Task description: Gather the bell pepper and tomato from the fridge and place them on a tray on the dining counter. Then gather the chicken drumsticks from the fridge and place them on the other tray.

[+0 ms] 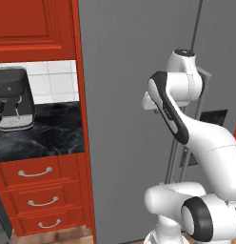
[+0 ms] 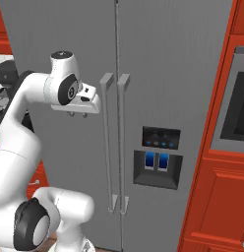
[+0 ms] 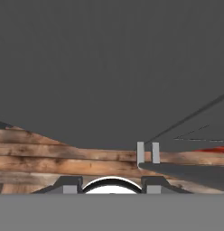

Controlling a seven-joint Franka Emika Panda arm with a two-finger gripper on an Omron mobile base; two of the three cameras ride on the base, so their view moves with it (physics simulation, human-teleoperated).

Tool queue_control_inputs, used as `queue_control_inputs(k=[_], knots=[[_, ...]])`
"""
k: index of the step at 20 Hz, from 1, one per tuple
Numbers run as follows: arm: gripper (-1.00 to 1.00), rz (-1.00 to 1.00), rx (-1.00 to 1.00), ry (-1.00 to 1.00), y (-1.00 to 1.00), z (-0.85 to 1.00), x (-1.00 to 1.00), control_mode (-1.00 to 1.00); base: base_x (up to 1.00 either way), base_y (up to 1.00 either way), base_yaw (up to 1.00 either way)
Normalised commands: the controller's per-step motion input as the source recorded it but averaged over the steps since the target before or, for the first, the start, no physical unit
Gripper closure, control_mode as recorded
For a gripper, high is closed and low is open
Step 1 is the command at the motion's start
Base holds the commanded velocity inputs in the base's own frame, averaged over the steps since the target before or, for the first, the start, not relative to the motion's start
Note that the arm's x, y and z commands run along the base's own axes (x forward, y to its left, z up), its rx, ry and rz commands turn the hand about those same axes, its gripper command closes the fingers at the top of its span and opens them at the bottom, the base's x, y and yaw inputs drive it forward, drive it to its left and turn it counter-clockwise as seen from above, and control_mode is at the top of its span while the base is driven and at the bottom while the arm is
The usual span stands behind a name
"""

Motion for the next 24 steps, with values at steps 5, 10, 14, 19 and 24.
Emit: queue_control_inputs(k=[5, 10, 14, 19, 24], knots=[[-1.00, 0.00, 0.00, 0.00, 0.00, 0.00, -0.01, 1.00, -0.23, -0.08, -0.01], [-1.00, 0.00, 0.00, 0.00, 0.00, 0.00, 0.00, 1.00, -0.37, -0.34, -0.02], [-1.00, 0.00, 0.00, 0.00, 0.00, 0.00, 0.00, 1.00, -0.04, -0.47, 0.00], [-1.00, 0.00, 0.00, 0.00, 0.00, 0.00, 0.00, 1.00, -0.07, -0.51, 0.00], [-1.00, 0.00, 0.00, 0.00, 0.00, 0.00, 0.00, 1.00, -0.10, -0.29, 0.00]])
